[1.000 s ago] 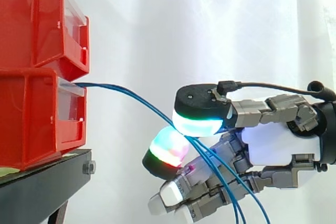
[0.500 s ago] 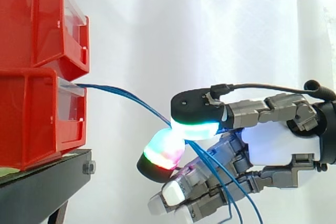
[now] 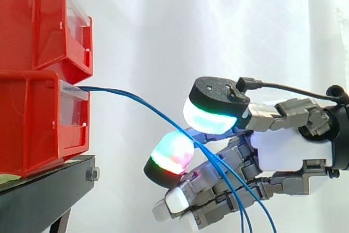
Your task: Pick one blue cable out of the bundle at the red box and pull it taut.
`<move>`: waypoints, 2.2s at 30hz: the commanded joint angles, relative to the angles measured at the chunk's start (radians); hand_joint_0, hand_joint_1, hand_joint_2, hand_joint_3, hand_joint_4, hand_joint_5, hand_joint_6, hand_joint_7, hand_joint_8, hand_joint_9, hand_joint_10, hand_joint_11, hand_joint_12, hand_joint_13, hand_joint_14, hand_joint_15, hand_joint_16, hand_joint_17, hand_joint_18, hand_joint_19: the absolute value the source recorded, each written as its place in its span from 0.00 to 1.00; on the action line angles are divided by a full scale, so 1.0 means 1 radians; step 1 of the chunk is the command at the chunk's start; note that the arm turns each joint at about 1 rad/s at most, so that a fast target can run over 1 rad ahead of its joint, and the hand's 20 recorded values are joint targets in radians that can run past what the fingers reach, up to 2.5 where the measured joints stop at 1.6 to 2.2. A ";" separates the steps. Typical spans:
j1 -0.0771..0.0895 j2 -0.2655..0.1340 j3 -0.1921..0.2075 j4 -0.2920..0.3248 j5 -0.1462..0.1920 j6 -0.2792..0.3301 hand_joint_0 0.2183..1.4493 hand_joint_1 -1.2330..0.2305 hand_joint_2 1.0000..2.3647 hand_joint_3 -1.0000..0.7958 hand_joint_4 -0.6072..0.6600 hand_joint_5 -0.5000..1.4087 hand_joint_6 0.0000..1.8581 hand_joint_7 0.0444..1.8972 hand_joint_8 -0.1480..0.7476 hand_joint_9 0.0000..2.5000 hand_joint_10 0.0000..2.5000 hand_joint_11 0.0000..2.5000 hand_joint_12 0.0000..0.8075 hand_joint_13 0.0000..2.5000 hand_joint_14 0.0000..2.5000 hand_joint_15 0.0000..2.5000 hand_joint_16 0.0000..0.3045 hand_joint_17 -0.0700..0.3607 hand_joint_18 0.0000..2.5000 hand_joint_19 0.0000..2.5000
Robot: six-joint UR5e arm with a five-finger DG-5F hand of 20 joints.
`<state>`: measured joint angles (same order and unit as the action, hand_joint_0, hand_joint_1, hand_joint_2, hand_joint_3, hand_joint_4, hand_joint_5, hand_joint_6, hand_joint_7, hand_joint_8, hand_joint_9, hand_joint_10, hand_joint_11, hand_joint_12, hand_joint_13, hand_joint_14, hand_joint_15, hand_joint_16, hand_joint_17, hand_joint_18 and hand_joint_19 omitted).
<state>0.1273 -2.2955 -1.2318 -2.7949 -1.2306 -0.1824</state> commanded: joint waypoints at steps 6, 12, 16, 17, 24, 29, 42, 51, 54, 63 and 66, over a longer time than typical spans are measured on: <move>0.000 -0.001 0.000 -0.002 0.002 0.000 0.26 0.51 0.01 0.34 0.58 0.22 0.37 0.57 0.49 0.33 0.00 0.15 0.43 0.12 0.00 0.06 0.17 0.43 0.11 0.11; 0.000 0.001 0.000 0.000 -0.003 -0.006 0.28 0.49 0.01 0.41 0.60 0.23 0.36 0.57 0.53 0.34 0.00 0.14 0.47 0.13 0.00 0.06 0.19 0.46 0.12 0.10; -0.005 0.001 0.000 0.003 -0.003 -0.008 0.28 0.42 0.01 0.43 0.61 0.22 0.37 0.57 0.54 0.34 0.00 0.14 0.47 0.14 0.00 0.06 0.19 0.46 0.13 0.09; -0.006 -0.001 0.000 0.003 -0.003 -0.009 0.28 0.41 0.01 0.43 0.61 0.22 0.37 0.57 0.55 0.34 0.00 0.15 0.48 0.14 0.00 0.06 0.19 0.46 0.13 0.10; -0.008 -0.001 0.000 0.003 -0.003 -0.011 0.29 0.31 0.01 0.49 0.60 0.21 0.42 0.53 0.55 0.32 0.00 0.16 0.47 0.14 0.00 0.05 0.19 0.46 0.15 0.08; -0.009 -0.001 0.000 0.005 -0.003 -0.011 0.25 0.28 0.00 0.33 0.61 0.19 0.44 0.50 0.52 0.31 0.00 0.17 0.44 0.12 0.00 0.06 0.17 0.44 0.13 0.09; -0.014 0.001 0.002 0.005 0.017 -0.020 0.29 0.53 0.01 0.39 0.59 0.23 0.35 0.60 0.50 0.34 0.00 0.14 0.43 0.13 0.00 0.06 0.17 0.43 0.11 0.11; -0.017 0.001 0.028 -0.005 0.017 -0.022 0.31 0.45 0.01 0.47 0.65 0.23 0.35 0.60 0.54 0.35 0.00 0.15 0.46 0.14 0.00 0.05 0.18 0.45 0.14 0.10; -0.018 0.001 0.034 -0.006 0.017 -0.023 0.30 0.40 0.01 0.47 0.65 0.23 0.34 0.61 0.54 0.34 0.00 0.15 0.46 0.14 0.00 0.05 0.18 0.45 0.14 0.09; -0.020 0.002 0.037 -0.015 0.017 -0.031 0.30 0.24 0.01 0.45 0.64 0.21 0.38 0.58 0.51 0.32 0.00 0.18 0.43 0.13 0.00 0.05 0.16 0.42 0.13 0.08; -0.020 0.001 0.038 -0.017 0.017 -0.031 0.28 0.22 0.01 0.34 0.64 0.21 0.39 0.55 0.51 0.32 0.00 0.18 0.44 0.13 0.00 0.05 0.17 0.43 0.14 0.08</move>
<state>0.1075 -2.2941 -1.1948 -2.8097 -1.2134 -0.2129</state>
